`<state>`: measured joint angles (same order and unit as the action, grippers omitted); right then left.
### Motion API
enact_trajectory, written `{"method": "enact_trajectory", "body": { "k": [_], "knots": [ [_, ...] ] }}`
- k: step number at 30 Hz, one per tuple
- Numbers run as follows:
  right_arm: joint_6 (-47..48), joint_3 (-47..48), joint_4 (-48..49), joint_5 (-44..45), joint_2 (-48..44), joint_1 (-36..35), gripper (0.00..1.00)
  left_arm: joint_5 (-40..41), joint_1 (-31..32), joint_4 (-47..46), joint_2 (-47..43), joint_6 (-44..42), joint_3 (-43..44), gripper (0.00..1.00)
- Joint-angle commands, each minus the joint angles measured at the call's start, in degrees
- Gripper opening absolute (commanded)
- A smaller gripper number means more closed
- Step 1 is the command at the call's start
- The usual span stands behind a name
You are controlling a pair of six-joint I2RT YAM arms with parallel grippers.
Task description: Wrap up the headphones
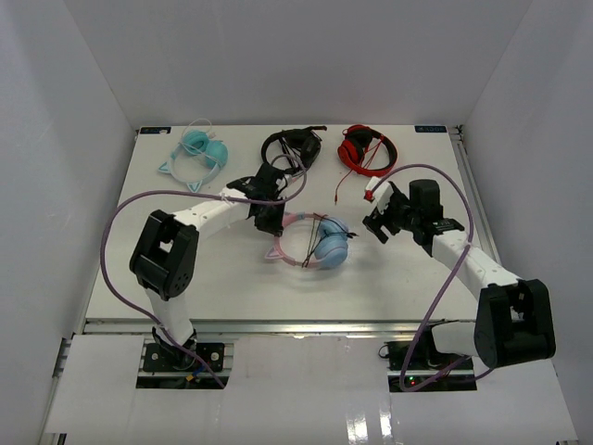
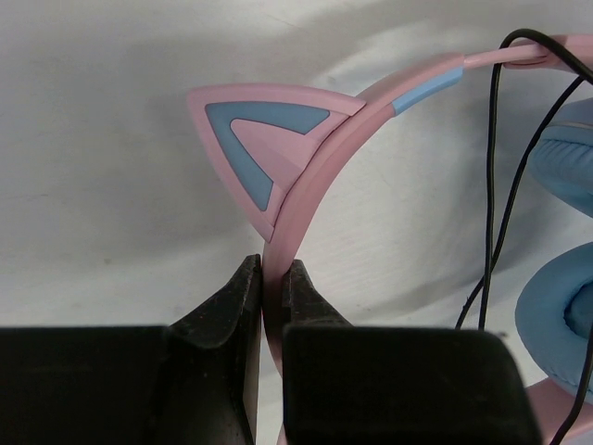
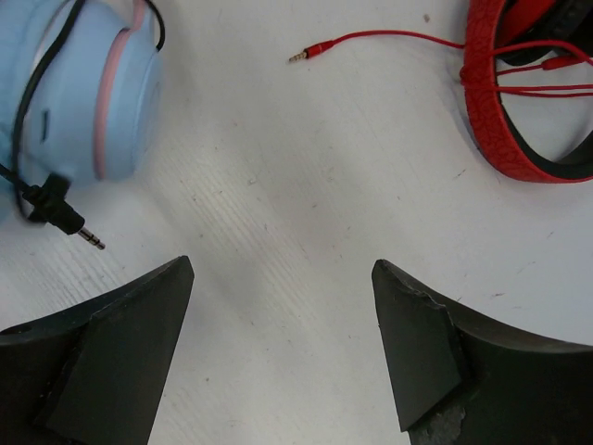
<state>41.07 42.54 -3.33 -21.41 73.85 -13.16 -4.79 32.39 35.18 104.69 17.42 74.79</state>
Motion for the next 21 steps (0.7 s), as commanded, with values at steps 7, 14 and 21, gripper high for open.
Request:
{"method": "enact_trajectory", "body": {
  "k": [7,14,21],
  "knots": [
    [-9.51,-3.69,1.05,-14.98,-8.19,5.95,0.87,-1.61,-10.15,-1.96,3.6,5.08,5.19,0.0],
    [-11.26,-4.5,1.08,-19.69,-7.69,8.35,0.88,3.91,-10.5,-3.15,4.7,4.5,3.04,0.03],
    [-12.04,-5.0,1.13,-22.05,-7.47,9.78,0.89,4.92,-10.5,-3.87,2.97,2.08,0.99,0.52]
  ]
}}
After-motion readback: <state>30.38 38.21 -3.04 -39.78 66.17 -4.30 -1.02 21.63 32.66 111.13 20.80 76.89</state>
